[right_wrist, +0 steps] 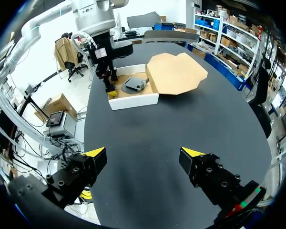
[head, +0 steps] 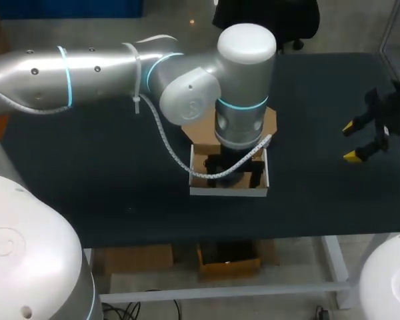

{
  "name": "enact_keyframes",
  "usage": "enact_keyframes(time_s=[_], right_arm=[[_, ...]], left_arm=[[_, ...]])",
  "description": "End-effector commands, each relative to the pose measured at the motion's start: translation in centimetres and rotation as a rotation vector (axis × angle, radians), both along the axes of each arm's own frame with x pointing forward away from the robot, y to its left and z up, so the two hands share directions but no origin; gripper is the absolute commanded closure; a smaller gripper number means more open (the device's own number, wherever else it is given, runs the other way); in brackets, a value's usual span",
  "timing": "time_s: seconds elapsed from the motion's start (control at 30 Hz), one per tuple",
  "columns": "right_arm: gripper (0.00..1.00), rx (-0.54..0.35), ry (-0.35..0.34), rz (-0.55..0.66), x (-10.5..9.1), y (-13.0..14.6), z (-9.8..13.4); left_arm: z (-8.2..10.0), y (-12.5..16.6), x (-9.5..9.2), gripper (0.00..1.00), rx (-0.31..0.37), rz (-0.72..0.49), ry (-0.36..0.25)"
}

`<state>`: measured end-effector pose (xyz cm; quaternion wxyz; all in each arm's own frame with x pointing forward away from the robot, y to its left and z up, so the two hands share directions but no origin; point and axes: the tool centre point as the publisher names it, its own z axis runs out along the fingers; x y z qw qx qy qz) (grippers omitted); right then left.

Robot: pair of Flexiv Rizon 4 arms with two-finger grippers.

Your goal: Assemble the packaging by folding the flat box into shape, placing the metal phone stand inside, and closing the box properly

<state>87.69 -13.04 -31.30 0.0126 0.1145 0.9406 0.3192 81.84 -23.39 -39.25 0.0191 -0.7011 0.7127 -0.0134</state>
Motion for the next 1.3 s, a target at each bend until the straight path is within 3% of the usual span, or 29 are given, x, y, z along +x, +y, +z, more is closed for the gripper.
enact_keyframes(time_s=[0.03, 0.4, 0.93, 1.3], right_arm=[[0.00, 0.003, 0.002, 0.002, -0.1, -0.1, 0.1], [0.00, 0.003, 0.002, 0.002, -0.1, -0.1, 0.1], [0.00, 0.003, 0.002, 0.002, -0.1, -0.1, 0.1], [0.00, 0.003, 0.002, 0.002, -0.1, -0.1, 0.1]], left_arm=[[-0.1, 0.1, -0.8, 0.00, -0.004, 0.017, 0.002], [-0.1, 0.5, -3.0, 0.00, -0.003, 0.061, 0.011], [0.5, 1.0, -4.6, 0.00, -0.016, 0.085, 0.018], [4.6, 0.8, -3.4, 0.00, -0.051, -0.030, -0.081]])
